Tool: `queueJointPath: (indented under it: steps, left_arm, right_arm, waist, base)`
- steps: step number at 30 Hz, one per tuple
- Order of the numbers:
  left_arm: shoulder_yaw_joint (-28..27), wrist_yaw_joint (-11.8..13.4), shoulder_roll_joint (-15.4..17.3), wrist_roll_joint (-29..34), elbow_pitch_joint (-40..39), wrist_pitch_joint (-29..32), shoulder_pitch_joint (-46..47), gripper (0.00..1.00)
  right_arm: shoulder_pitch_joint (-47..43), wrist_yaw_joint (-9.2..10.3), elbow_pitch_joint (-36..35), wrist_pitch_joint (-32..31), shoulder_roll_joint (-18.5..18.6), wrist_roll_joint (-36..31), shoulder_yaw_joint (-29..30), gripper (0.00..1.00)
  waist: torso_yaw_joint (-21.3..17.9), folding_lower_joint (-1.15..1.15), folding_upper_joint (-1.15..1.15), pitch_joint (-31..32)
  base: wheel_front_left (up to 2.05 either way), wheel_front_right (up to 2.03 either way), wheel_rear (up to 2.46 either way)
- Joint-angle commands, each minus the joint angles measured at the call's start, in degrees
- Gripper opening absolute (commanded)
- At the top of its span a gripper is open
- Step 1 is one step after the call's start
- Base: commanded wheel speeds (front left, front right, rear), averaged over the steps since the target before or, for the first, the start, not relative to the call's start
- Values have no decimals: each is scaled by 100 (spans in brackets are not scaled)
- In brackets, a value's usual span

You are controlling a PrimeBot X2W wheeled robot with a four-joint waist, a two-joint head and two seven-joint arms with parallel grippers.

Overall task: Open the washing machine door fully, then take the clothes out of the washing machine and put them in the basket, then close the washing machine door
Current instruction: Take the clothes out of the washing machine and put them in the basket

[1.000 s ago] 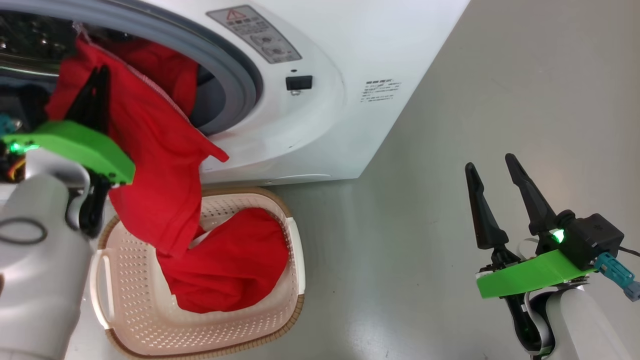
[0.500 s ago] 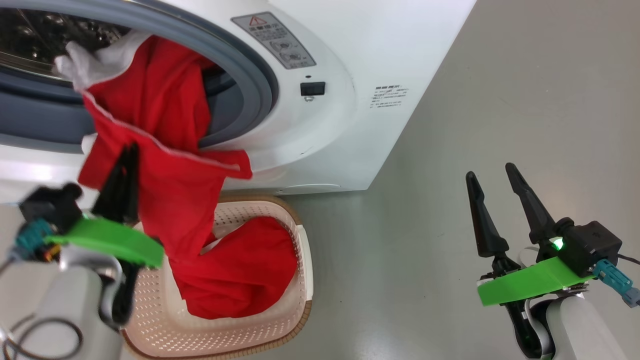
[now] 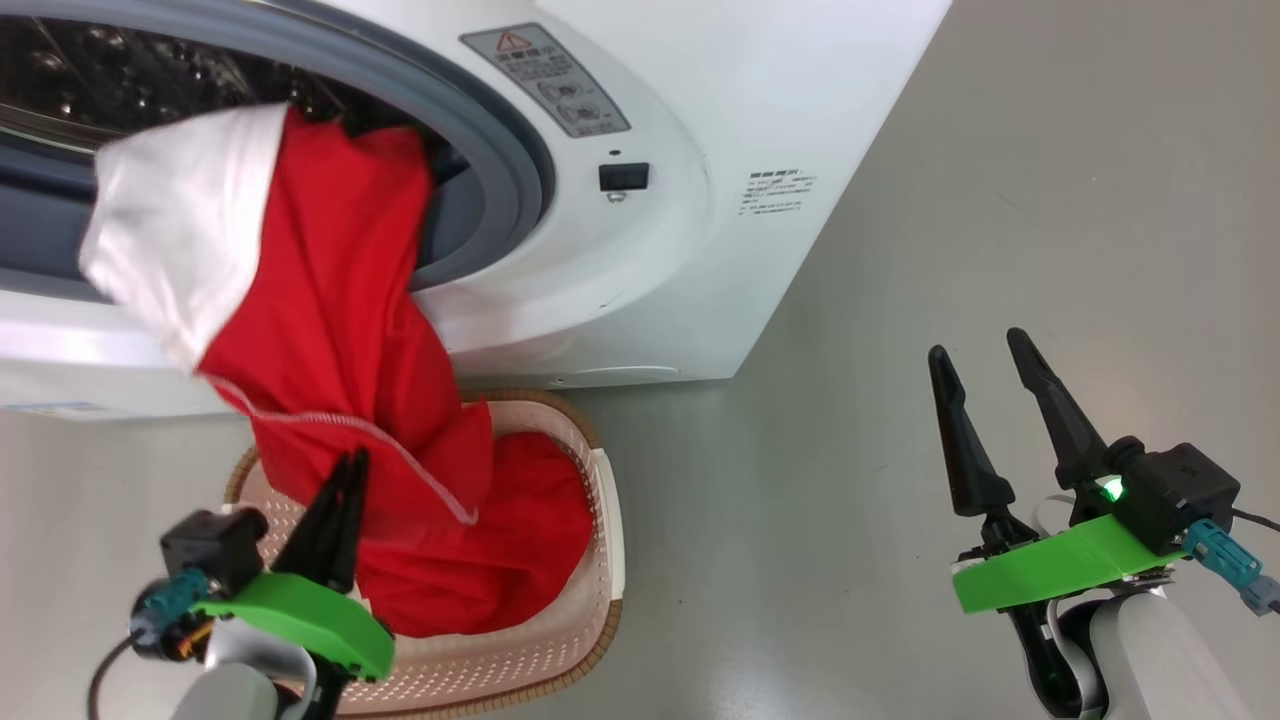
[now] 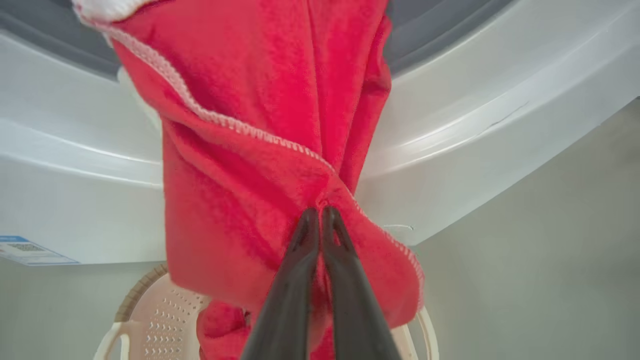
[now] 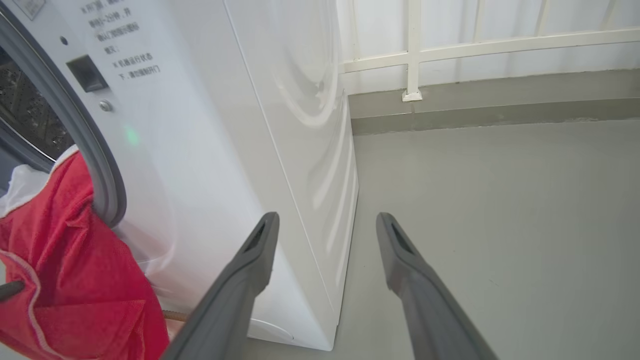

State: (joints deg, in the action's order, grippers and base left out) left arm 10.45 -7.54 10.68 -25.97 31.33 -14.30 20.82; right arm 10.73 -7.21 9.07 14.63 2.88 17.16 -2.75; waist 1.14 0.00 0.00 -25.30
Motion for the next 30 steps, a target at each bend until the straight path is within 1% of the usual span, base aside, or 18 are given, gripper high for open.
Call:
queueJointPath:
  steps: [1,9,16,19,28,29,30]
  left_arm:
    - [-109,6,134,-45,26,-70,-131,0]
    - [272,6,69,-108,923,-70,-67,0]
    - [562,6,29,-323,1581,-70,125,0]
    - [618,6,35,-426,1691,-70,215,0]
    - [599,6,109,-547,1661,-70,445,0]
    - [582,6,123,-551,1666,-70,473,15]
    - [568,6,131,-556,1677,-70,496,35]
  right_arm:
    - [-74,-28,-125,37,-1,23,-154,100]
    - [-59,-28,-129,37,-1,11,-172,100]
    - [-28,-28,-167,37,-1,-2,-191,100]
    - [-32,-28,-185,37,-1,-12,-178,100]
    - [27,-28,-236,37,-1,-59,-127,100]
    - [33,-28,-243,37,-1,-64,-126,100]
    - [37,-28,-251,37,-1,-68,-126,100]
  waist:
    - [-20,0,0,-10]
    - [-67,0,0,-96]
    - [-124,0,0,-207]
    - [-134,0,0,-261]
    - [-127,0,0,-451]
    - [-128,0,0,-477]
    - [-130,0,0,-496]
  base:
    - [0,0,0]
    - [0,0,0]
    - [0,0,0]
    - [0,0,0]
    - [0,0,0]
    - [0,0,0]
    - [0,0,0]
